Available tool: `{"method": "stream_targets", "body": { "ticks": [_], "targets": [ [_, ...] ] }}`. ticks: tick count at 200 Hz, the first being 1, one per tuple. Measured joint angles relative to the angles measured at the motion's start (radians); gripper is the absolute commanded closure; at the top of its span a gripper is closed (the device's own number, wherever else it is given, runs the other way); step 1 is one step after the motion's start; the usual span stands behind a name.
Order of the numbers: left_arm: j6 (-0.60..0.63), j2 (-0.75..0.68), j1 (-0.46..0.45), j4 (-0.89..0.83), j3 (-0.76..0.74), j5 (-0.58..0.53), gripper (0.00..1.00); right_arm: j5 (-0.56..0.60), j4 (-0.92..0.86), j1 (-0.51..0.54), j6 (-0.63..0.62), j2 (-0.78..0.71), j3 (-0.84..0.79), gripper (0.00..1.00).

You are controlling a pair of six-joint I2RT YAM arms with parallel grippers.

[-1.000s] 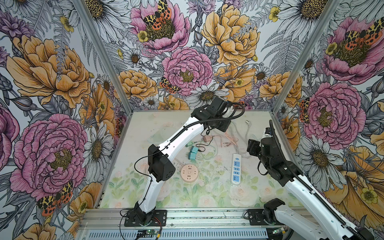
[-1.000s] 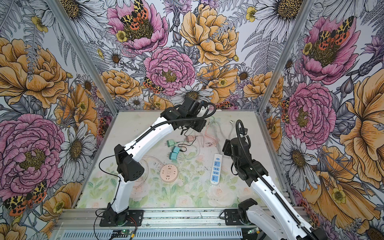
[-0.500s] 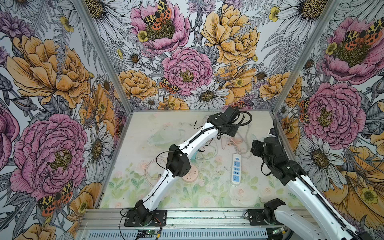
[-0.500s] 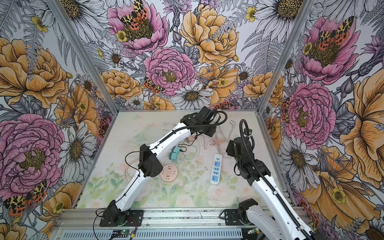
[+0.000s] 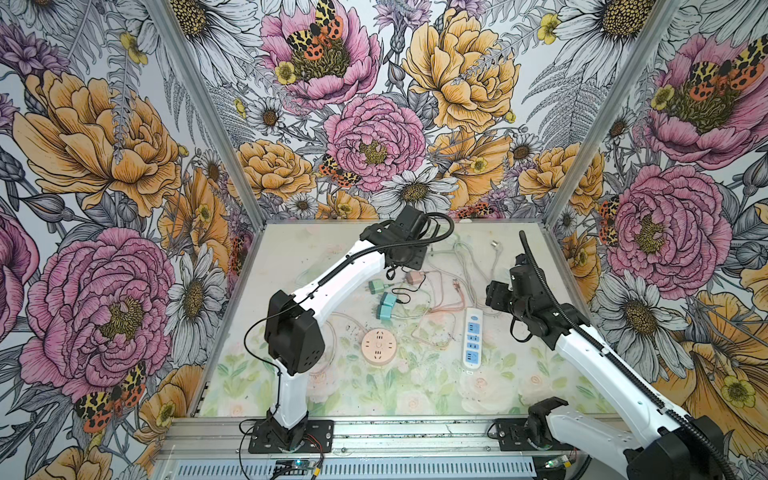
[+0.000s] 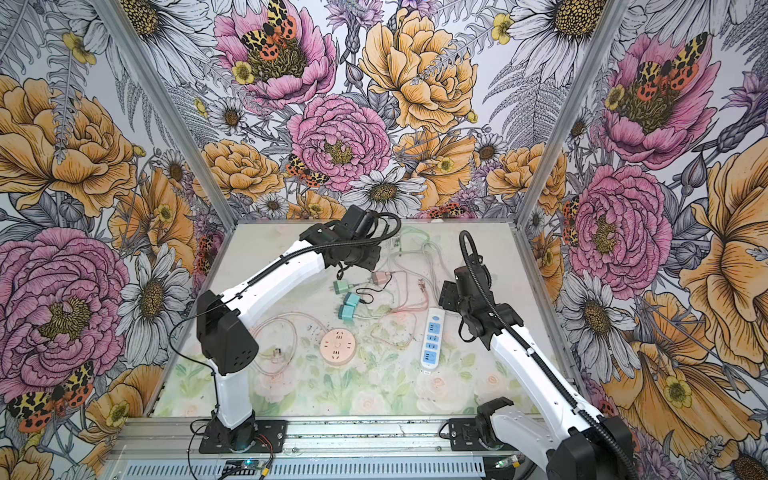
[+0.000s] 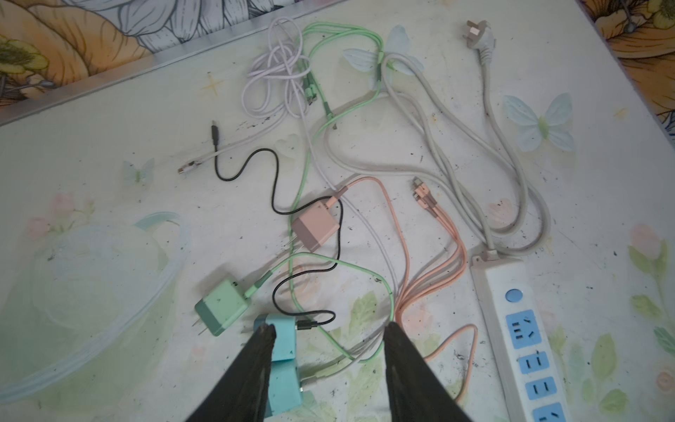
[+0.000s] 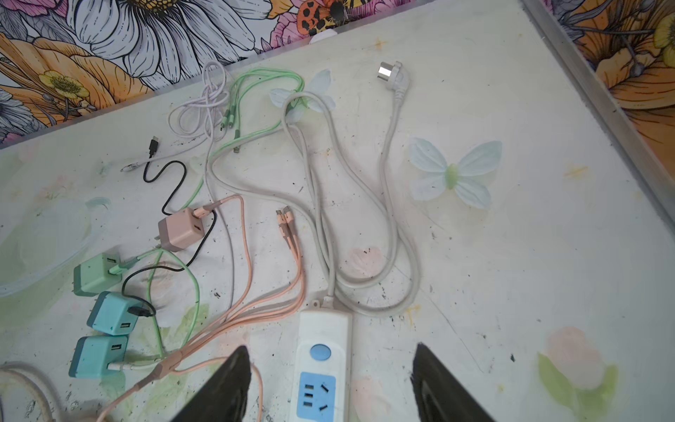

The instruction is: Insert the plug

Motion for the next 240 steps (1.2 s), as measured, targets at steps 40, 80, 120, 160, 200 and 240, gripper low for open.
{"method": "stream_targets", "body": {
  "ticks": [40,80,120,160,200,240],
  "targets": [
    [-0.018,-0.125,0.063,0.061,-0.246,-0.010,0.54,-0.042,0.015,0.003,0.009,0.030,0.014,0.33],
    [-0.058,-0.134,0.071,0.113,-0.404,-0.006,0.54,-0.098,0.023,0.081,0.019,0.111,0.030,0.35],
    [-0.094,-0.180,0.124,0.139,-0.481,-0.003,0.54,-0.166,0.036,0.213,0.041,0.187,0.042,0.34],
    [-0.116,-0.272,0.154,0.160,-0.536,-0.003,0.54,-0.209,0.118,0.253,0.136,0.280,0.046,0.33],
    [-0.122,-0.329,0.170,0.169,-0.600,-0.005,0.53,-0.225,0.153,0.297,0.226,0.387,0.090,0.33],
    [-0.133,-0.360,0.208,0.170,-0.642,-0.005,0.53,-0.228,0.167,0.325,0.301,0.449,0.097,0.33]
  ]
}}
